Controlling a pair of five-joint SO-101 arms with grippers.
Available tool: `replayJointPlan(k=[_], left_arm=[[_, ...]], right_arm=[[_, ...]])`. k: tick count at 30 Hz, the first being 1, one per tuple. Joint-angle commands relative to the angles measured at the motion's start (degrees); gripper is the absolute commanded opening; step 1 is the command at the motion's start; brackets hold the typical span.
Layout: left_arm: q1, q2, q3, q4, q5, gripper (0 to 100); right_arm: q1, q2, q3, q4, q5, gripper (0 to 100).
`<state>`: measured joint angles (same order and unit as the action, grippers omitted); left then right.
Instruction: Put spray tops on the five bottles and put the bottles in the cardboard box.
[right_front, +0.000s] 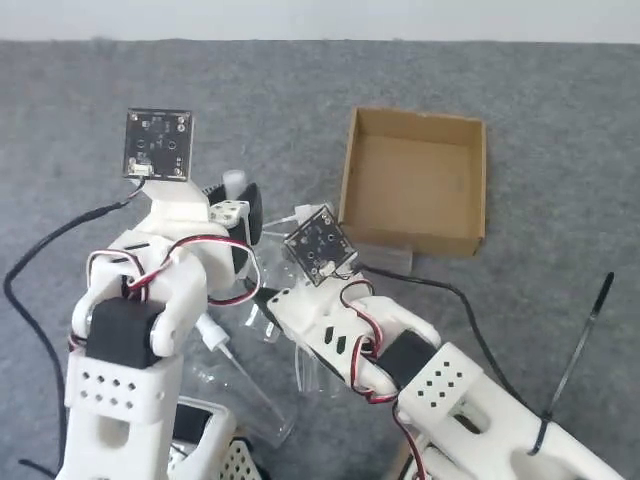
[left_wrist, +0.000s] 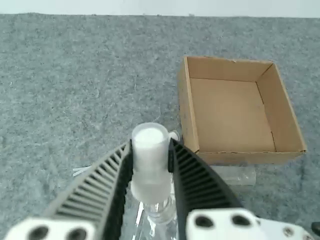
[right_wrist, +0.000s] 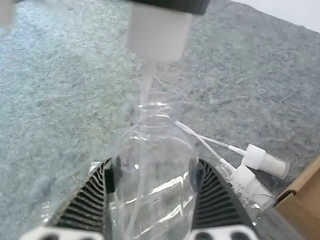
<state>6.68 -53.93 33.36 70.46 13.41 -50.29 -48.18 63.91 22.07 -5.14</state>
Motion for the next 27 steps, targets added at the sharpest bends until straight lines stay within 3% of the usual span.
replayJointPlan(k=[1,7,15,20,27], left_arm=[[0.1,-1.2,-0.6,0.3,-0.9,11],[-0.4,-1.2,-2.1,-0.1,-1.1,11],[-9.2,4.1,-12.8,-3.3,-6.2,10],[-6.9,10.7,-13.3,-1.8,-6.3,10],[-2.6,8.5,-9.7,0.9,-8.9,7]], right_arm=[[1.0,-2.5,0.4,-6.0,-1.0,0.6],[1.3,-2.5,5.7,-18.7,-0.9,0.6],[1.0,-2.5,6.3,-18.7,-0.9,0.6],[1.0,-2.5,6.3,-18.7,-0.8,0.6],[1.2,-2.5,6.3,-18.7,-0.7,0.6]])
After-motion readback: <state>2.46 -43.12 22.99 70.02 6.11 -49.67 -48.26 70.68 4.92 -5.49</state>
